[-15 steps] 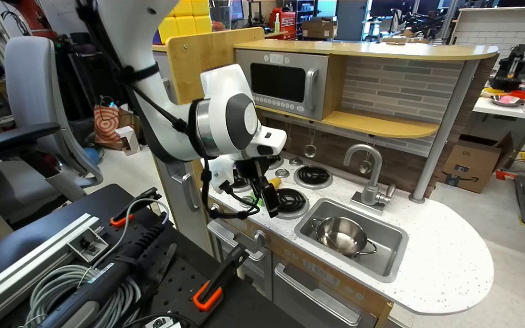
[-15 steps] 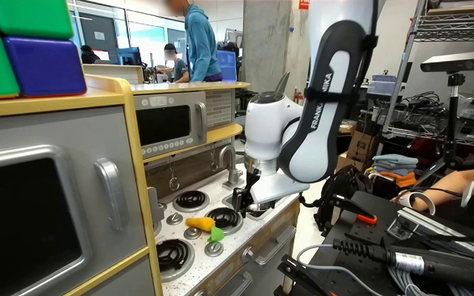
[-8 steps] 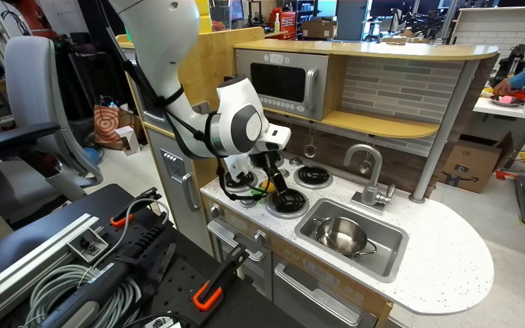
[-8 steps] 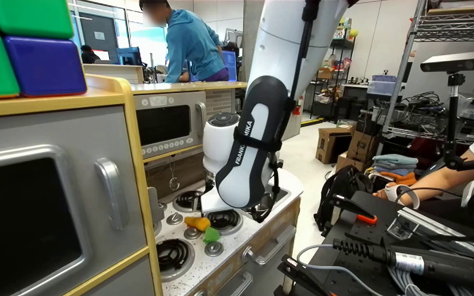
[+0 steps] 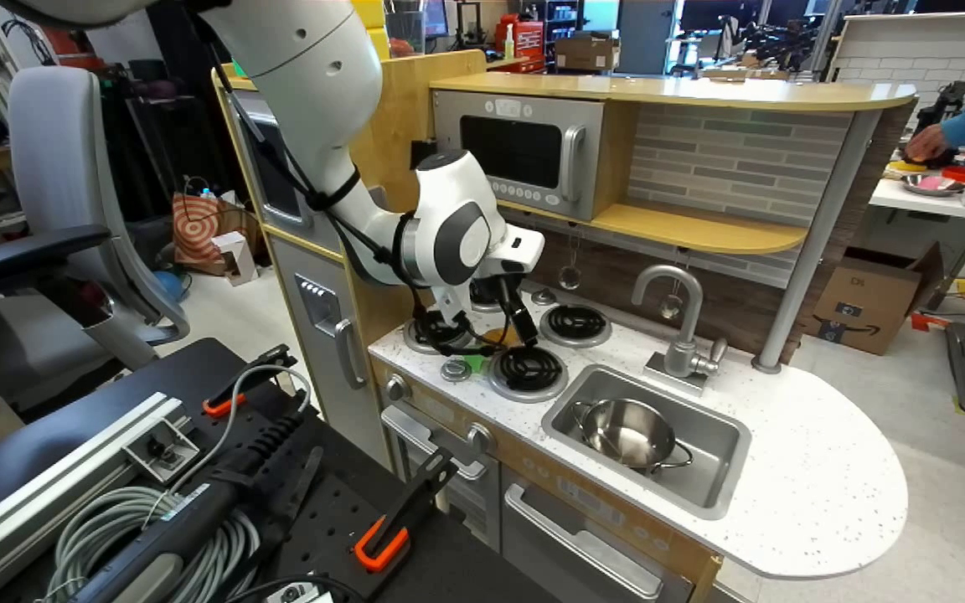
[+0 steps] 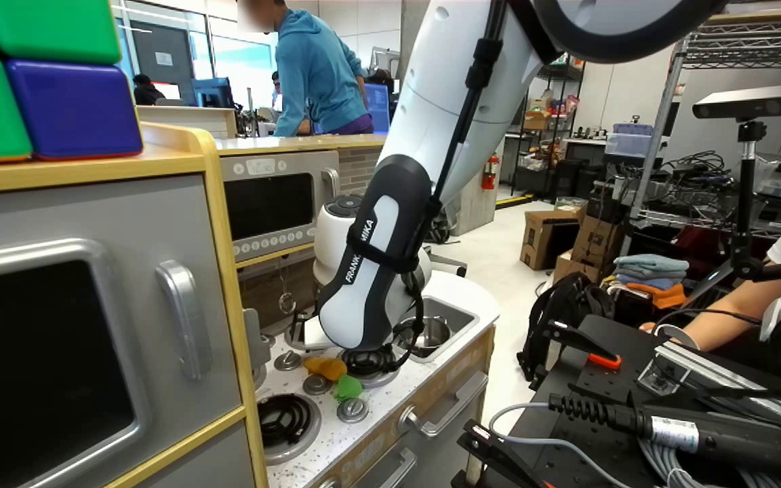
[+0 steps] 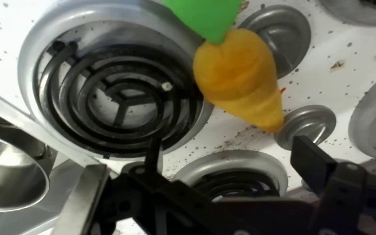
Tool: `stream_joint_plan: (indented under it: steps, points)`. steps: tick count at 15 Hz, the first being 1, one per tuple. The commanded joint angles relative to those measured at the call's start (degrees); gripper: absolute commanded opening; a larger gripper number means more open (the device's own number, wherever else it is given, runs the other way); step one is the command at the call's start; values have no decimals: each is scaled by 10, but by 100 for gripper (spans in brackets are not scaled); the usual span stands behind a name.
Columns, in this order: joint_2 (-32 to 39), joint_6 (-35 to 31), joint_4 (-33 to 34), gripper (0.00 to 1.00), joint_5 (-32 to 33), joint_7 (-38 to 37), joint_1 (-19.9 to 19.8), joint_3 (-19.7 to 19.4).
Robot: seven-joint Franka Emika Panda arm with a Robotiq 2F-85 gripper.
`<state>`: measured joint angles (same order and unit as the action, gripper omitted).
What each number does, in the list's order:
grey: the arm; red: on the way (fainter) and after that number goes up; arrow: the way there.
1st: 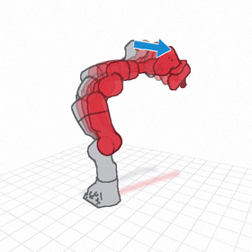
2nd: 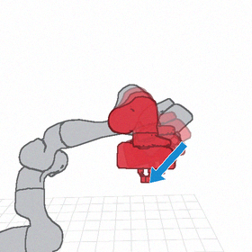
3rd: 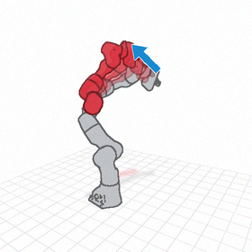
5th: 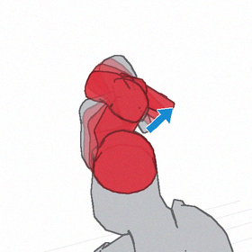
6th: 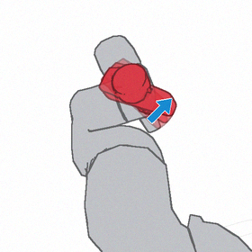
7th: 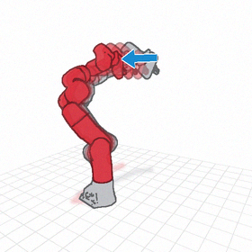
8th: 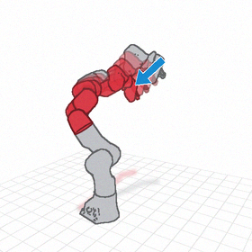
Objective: Put the carrot plush in the pot
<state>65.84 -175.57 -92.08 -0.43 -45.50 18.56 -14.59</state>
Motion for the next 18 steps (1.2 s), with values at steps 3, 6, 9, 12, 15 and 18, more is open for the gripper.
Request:
stream_joint_plan:
  steps: [3, 6, 9, 12, 15, 18]
  points:
    - [37, 3, 52, 90, -49, 47, -14, 42]
    - [36, 2, 54, 60, -61, 64, -16, 46]
    - [30, -2, 48, 35, -71, 75, -22, 52]
    - [8, -13, 15, 13, -86, 97, -56, 76]
    - [-33, -54, -57, 0, -106, 134, -110, 102]
    - [-80, -119, -133, 2, -140, 159, -161, 115]
